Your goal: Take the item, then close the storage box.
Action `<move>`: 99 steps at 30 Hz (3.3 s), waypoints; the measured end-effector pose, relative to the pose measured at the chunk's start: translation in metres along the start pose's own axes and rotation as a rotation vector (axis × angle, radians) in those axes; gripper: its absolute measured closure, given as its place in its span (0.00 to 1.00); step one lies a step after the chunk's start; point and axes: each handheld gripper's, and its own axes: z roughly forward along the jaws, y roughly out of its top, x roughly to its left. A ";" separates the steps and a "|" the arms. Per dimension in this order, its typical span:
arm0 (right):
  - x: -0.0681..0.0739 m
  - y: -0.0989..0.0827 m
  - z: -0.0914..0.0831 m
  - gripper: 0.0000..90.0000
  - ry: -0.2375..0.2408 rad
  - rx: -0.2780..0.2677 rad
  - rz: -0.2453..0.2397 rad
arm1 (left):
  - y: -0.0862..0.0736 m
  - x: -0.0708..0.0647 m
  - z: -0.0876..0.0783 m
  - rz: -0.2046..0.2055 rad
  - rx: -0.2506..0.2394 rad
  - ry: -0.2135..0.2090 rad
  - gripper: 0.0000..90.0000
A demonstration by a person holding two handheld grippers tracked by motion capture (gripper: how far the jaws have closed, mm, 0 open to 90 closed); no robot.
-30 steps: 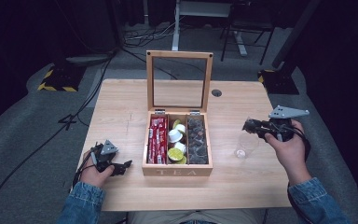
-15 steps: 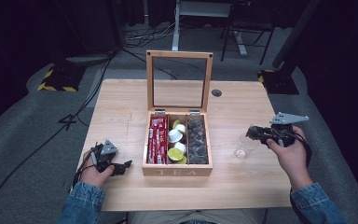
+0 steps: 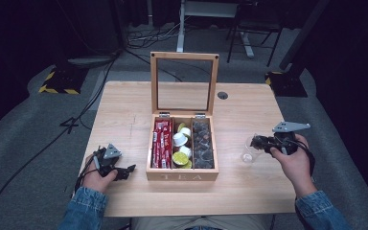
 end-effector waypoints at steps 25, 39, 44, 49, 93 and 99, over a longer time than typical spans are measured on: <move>0.002 0.000 0.008 0.48 -0.008 -0.033 0.048 | 0.002 0.001 0.002 -0.004 -0.001 0.000 0.18; 0.002 0.033 -0.001 0.39 -0.019 -0.099 0.032 | 0.006 0.007 0.006 0.006 0.000 -0.002 0.18; 0.002 0.046 -0.002 0.39 -0.014 -0.116 0.016 | 0.006 0.007 0.006 0.002 0.004 -0.008 0.18; 0.006 0.064 -0.002 0.38 0.000 -0.141 -0.027 | 0.005 0.007 0.005 0.004 0.002 0.000 0.18; -0.015 0.224 0.085 0.38 0.037 -0.227 -0.054 | 0.000 0.004 0.000 -0.013 0.000 0.014 0.19; -0.023 0.232 0.102 0.38 0.038 -0.226 -0.020 | 0.000 0.004 0.000 -0.014 0.000 0.012 0.19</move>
